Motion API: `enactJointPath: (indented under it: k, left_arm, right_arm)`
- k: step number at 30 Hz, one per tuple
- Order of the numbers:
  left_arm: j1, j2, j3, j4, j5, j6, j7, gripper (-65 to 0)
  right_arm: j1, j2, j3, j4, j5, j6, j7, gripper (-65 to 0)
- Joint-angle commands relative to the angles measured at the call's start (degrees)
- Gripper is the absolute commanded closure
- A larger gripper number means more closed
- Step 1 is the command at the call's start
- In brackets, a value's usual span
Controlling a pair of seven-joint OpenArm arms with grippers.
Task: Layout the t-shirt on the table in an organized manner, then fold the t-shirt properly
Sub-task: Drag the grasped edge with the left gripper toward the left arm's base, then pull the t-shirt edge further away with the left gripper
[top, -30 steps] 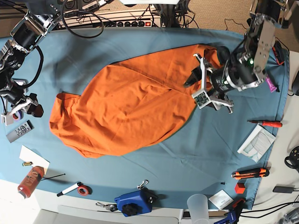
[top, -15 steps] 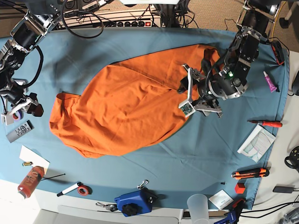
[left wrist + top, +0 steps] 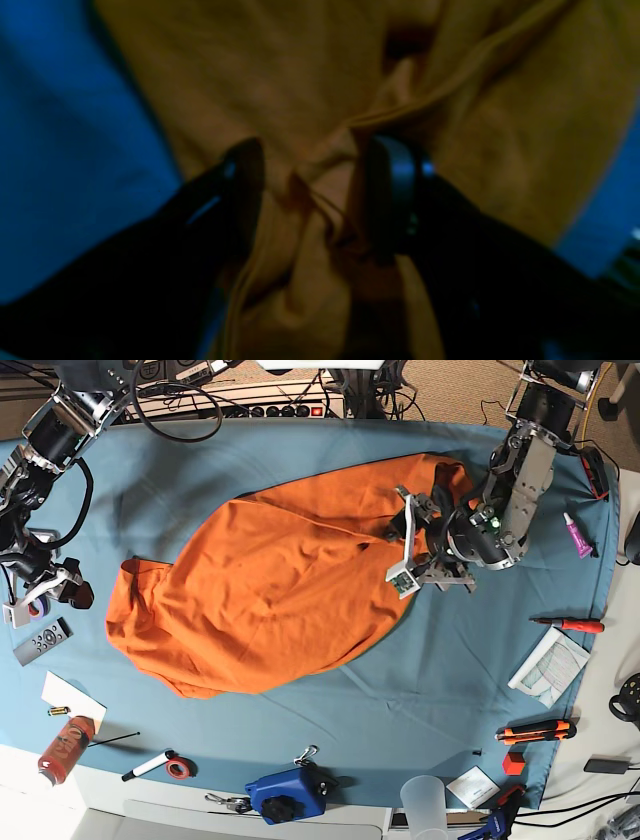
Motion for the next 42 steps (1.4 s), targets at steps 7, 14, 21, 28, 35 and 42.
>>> enactJointPath:
  k: [7,14,21,28,35,42]
  left_arm:
    - [-0.9,-0.17,-0.17,2.71,-6.93,-0.35,5.05,-5.7]
    - [-0.63,-0.17,-0.22,10.56,-5.35,1.38,7.67,0.0]
    - [9.86,-0.17,-0.22,23.96,-2.78,2.78,7.89,0.0]
    - [21.14,-0.17,-0.22,34.27,11.98,7.13,6.19,0.0]
    - [25.16,-0.17,-0.22,34.27,15.69,8.24,1.01,-26.1]
    - [25.18,-0.17,-0.22,34.27,15.67,10.91,0.33,-30.5]
  right_arm:
    - [1.11,1.46,0.28,0.92,1.36,0.35,1.09,-23.8]
    - [1.11,1.46,0.28,0.92,1.38,0.35,1.09,-23.8]
    - [1.09,1.49,0.28,0.92,1.36,0.39,0.96,-23.8]
    - [1.09,1.46,0.28,0.92,1.38,0.39,0.52,-23.8]
    - [1.09,1.46,0.28,0.92,1.4,0.42,0.24,-23.8]
    - [1.09,1.46,0.28,0.92,1.4,0.42,0.26,-23.8]
